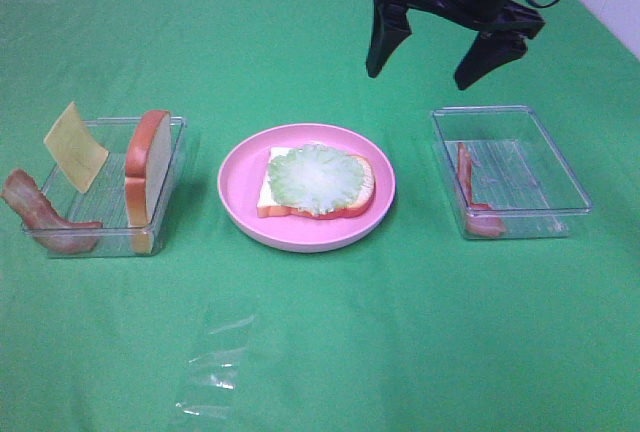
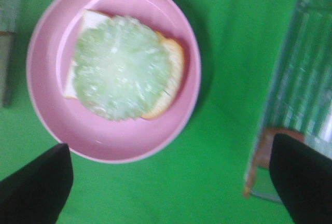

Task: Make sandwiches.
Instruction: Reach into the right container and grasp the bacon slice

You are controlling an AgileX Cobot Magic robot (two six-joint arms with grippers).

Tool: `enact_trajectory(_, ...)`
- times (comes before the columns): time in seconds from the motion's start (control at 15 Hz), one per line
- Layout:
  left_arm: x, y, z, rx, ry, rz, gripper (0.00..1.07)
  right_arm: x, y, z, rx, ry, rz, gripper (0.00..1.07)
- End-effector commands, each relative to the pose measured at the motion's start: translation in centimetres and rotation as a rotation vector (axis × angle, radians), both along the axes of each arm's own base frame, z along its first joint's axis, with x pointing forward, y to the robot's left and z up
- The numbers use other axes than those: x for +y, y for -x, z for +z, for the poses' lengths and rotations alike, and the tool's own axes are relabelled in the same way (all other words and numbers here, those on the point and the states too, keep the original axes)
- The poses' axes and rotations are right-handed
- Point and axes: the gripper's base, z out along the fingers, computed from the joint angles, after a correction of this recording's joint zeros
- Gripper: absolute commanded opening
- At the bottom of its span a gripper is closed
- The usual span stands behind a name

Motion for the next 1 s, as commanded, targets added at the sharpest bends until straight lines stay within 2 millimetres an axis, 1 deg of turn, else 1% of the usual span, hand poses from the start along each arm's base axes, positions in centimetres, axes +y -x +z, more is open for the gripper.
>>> enact_trajectory(0.07, 0.0, 0.2, -0.1, -0.018, 0.002, 0.000, 0.98, -1.9, 1.2, -0.4, 0.145, 0.194, -0.064, 0.99)
enact_trajectory(0.2, 0.0, 0.2, -0.1, -0.018, 0.000, 0.001, 0.98, -1.8, 1.0, -1.1, 0.159, 0.199, -0.064, 0.99)
enact_trajectory(0.47, 0.0, 0.2, -0.1, -0.018, -0.001, 0.001, 0.98, -1.6, 0.4, -4.1, 0.251, 0.229, -0.057, 0.98)
enact_trajectory(0.53, 0.0, 0.2, -0.1, -0.018, -0.001, 0.001, 0.98, -1.6, 0.2, -5.1, 0.285, 0.240, -0.053, 0.98)
enact_trajectory(0.6, 0.0, 0.2, -0.1, -0.018, -0.001, 0.001, 0.98, -1.6, 0.0, -6.7, 0.326, 0.264, -0.048, 0.98)
enact_trajectory(0.8, 0.0, 0.2, -0.1, -0.018, -0.001, 0.002, 0.98, -1.6, 0.0, -8.1, 0.367, 0.280, -0.044, 0.98)
enact_trajectory(1.0, 0.0, 0.2, -0.1, -0.018, -0.001, 0.002, 0.98, -1.9, 0.6, -9.0, 0.400, 0.303, -0.031, 0.95)
